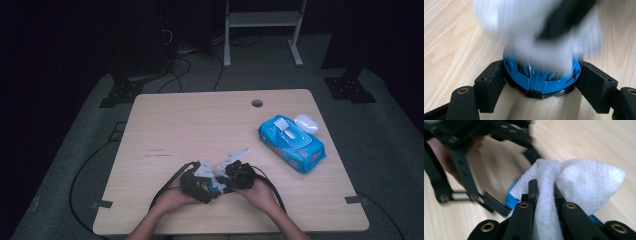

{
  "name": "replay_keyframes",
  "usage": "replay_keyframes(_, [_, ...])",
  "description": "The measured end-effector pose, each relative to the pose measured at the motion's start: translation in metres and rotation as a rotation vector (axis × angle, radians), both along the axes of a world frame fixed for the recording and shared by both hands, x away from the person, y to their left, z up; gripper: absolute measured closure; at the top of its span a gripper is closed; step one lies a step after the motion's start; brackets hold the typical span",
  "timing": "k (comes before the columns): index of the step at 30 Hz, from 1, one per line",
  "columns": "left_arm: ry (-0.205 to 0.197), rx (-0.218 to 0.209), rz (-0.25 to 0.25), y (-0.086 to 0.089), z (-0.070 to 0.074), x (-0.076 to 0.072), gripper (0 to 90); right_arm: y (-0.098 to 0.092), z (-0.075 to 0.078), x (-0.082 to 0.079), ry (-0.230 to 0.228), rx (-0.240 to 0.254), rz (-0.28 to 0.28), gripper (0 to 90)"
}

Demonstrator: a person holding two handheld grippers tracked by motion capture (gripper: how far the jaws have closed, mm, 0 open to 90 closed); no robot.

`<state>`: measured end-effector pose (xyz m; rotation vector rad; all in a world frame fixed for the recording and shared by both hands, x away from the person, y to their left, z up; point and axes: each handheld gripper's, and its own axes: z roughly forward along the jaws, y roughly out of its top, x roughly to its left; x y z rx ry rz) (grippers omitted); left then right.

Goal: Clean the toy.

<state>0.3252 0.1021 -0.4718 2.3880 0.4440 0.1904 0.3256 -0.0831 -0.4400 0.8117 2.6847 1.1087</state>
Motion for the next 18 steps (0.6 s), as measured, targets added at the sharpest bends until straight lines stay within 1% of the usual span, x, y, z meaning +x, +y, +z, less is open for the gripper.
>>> replay_keyframes(1, [0.004, -0.002, 0.001, 0.0, 0.0, 0.0, 24.9, -0.009, 0.002, 0.001, -0.004, 0.009, -0.011, 83.7])
replay_keyframes(2, [0.005, -0.005, -0.001, 0.0, 0.0, 0.0, 24.9, -0.018, 0.004, 0.002, 0.009, 0.027, -0.027, 83.7])
replay_keyframes(4, [0.006, -0.006, 0.001, 0.0, 0.0, 0.0, 25.2, -0.031, 0.008, 0.004, -0.013, 0.007, -0.063, 83.7])
replay_keyframes(6, [0.006, -0.006, 0.001, 0.0, 0.0, 0.0, 25.2, -0.038, 0.011, 0.006, -0.004, 0.021, -0.08, 83.7])
replay_keyframes(7, [0.006, -0.004, 0.0, 0.0, 0.0, 0.0, 25.2, -0.038, 0.011, 0.006, -0.009, 0.02, -0.075, 83.7])
replay_keyframes(8, [0.007, -0.002, 0.0, 0.0, 0.0, 0.0, 25.2, -0.036, 0.011, 0.004, -0.005, 0.029, -0.068, 83.7])
replay_keyframes(9, [0.007, -0.001, -0.001, 0.0, 0.0, 0.001, 25.2, -0.033, 0.01, 0.002, 0.003, 0.044, -0.046, 83.7])
replay_keyframes(10, [0.007, -0.001, -0.001, 0.0, 0.0, 0.001, 25.2, -0.028, 0.009, -0.001, 0.006, 0.043, -0.023, 83.7])
replay_keyframes(12, [0.007, -0.001, 0.0, 0.0, 0.0, 0.0, 25.2, -0.021, 0.006, -0.007, -0.012, 0.001, 0.009, 83.7])
replay_keyframes(14, [0.007, -0.002, -0.001, 0.0, 0.0, 0.0, 25.2, -0.026, 0.008, -0.009, -0.02, -0.005, 0.006, 83.6])
replay_keyframes(16, [0.007, 0.0, -0.006, 0.0, 0.0, 0.001, 25.2, -0.039, 0.013, -0.009, -0.018, 0.011, -0.022, 83.7])
replay_keyframes(18, [0.007, 0.0, -0.005, 0.0, 0.0, 0.001, 25.2, -0.056, 0.02, -0.009, -0.012, 0.026, -0.042, 83.7])
